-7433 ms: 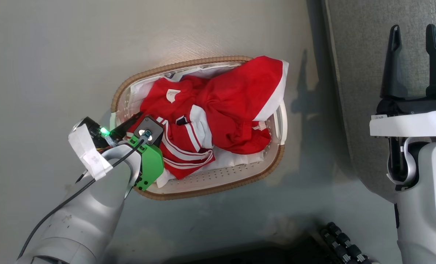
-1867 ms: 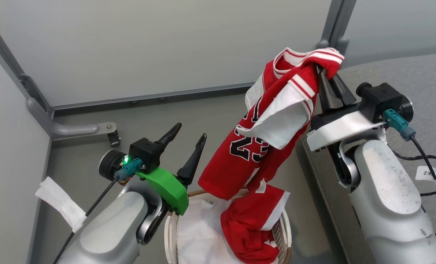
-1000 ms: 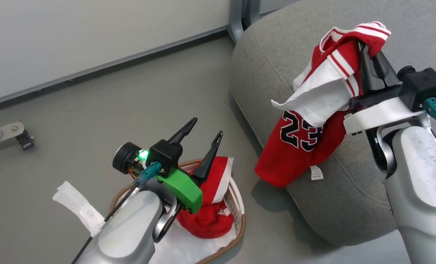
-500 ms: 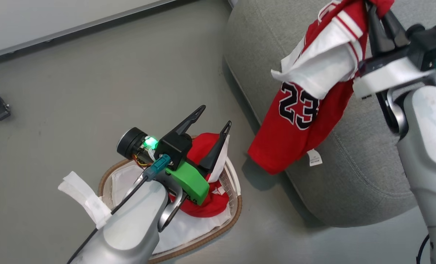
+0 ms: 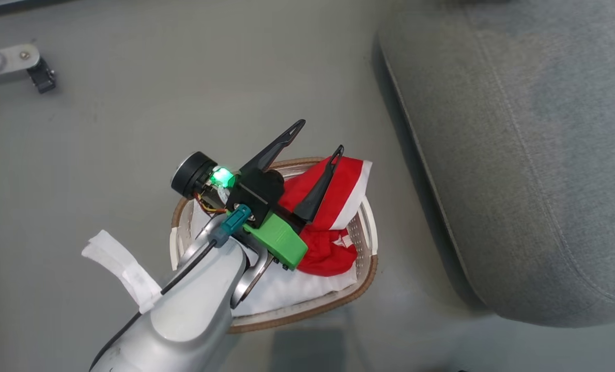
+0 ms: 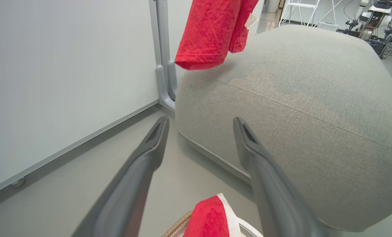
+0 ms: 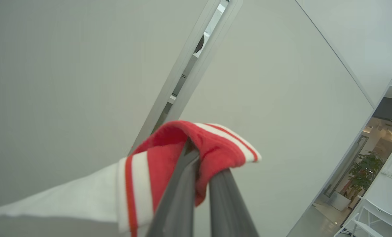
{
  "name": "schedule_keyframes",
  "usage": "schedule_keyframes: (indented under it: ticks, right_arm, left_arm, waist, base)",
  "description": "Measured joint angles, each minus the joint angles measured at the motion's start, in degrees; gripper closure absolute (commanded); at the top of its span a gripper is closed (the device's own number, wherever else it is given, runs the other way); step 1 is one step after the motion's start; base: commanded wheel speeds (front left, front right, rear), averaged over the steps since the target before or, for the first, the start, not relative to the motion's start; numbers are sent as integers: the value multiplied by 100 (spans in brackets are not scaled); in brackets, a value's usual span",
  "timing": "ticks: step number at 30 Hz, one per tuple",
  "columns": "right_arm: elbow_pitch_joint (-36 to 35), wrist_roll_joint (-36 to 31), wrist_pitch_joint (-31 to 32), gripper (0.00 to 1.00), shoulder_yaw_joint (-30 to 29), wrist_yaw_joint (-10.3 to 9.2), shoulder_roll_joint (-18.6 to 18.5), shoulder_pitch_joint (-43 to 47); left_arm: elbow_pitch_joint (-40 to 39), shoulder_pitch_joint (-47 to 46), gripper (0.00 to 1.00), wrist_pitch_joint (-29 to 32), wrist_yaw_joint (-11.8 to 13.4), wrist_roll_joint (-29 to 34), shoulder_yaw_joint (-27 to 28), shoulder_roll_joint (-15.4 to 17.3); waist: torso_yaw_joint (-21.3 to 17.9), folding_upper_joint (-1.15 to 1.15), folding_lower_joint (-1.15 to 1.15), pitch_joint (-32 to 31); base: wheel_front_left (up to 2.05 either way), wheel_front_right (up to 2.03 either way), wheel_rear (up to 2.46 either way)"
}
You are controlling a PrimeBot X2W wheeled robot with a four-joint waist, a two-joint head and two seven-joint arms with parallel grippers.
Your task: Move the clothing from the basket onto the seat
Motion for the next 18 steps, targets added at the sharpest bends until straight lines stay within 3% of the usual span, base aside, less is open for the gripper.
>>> schedule_keyframes:
  ticks: [4, 8, 18]
  right_arm:
    - [250, -291, 80, 100, -491, 0, -333, -326]
    - [798, -285, 27, 100, -1048, 0, -452, -73]
    - [2097, -568, -495, 100, -1858, 0, 90, 1117]
  left_arm:
    - [-97, -69, 0, 1, 0, 55, -2, -13]
    - [-203, -175, 0, 1, 0, 133, -11, -16]
    - [-234, -351, 0, 1, 0, 213, -60, 75]
  waist:
    - [207, 0, 0, 266]
    - [370, 0, 0, 564]
    - [603, 0, 0, 1276]
  base:
    - [0, 0, 0]
    - [0, 0, 0]
    - [0, 0, 0]
